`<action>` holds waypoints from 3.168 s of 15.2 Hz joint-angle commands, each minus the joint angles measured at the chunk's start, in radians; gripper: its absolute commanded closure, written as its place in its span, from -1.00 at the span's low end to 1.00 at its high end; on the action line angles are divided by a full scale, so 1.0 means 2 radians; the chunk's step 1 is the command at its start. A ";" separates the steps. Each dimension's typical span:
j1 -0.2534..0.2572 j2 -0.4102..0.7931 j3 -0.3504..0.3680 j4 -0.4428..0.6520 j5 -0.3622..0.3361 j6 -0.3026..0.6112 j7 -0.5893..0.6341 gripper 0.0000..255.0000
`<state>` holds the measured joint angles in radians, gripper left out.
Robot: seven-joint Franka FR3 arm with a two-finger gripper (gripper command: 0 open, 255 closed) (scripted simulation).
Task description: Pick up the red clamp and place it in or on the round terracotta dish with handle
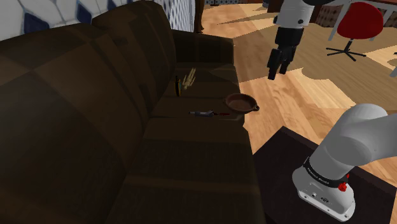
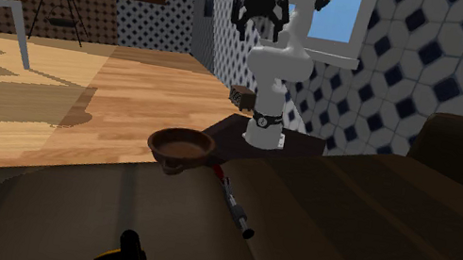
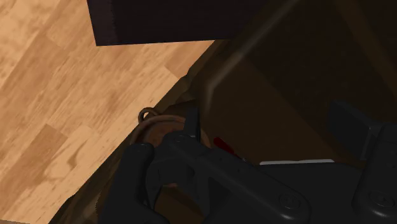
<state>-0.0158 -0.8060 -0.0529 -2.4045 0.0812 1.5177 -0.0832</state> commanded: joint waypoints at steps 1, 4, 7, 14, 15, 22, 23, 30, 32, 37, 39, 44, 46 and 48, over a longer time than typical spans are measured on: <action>0.000 0.000 0.000 0.000 0.000 0.000 0.000 -1.00; 0.006 0.033 0.002 -0.019 0.004 0.056 -0.008 -1.00; 0.012 0.072 0.004 -0.031 0.009 0.112 -0.017 -1.00; 0.028 0.185 0.009 -0.033 0.025 0.235 -0.040 -1.00; 0.031 0.203 0.009 -0.030 0.027 0.251 -0.044 -1.00; 0.046 0.335 0.014 0.010 0.047 0.352 -0.070 -1.00; 0.048 0.354 0.016 0.018 0.050 0.364 -0.074 -1.00; 0.057 0.468 0.024 0.078 0.067 0.426 -0.095 -1.00; 0.057 0.478 0.025 0.074 0.070 0.439 -0.097 -1.00; 0.059 0.501 0.028 0.069 0.077 0.467 -0.101 -1.00; 0.059 0.501 0.028 0.069 0.077 0.467 -0.101 -1.00; 0.059 0.501 0.028 0.069 0.077 0.467 -0.101 -1.00; 0.059 0.501 0.028 0.069 0.077 0.467 -0.101 1.00; 0.059 0.501 0.028 0.069 0.077 0.467 -0.101 1.00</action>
<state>0.1026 0.1953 0.0038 -2.2659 0.2342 2.4519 -0.2856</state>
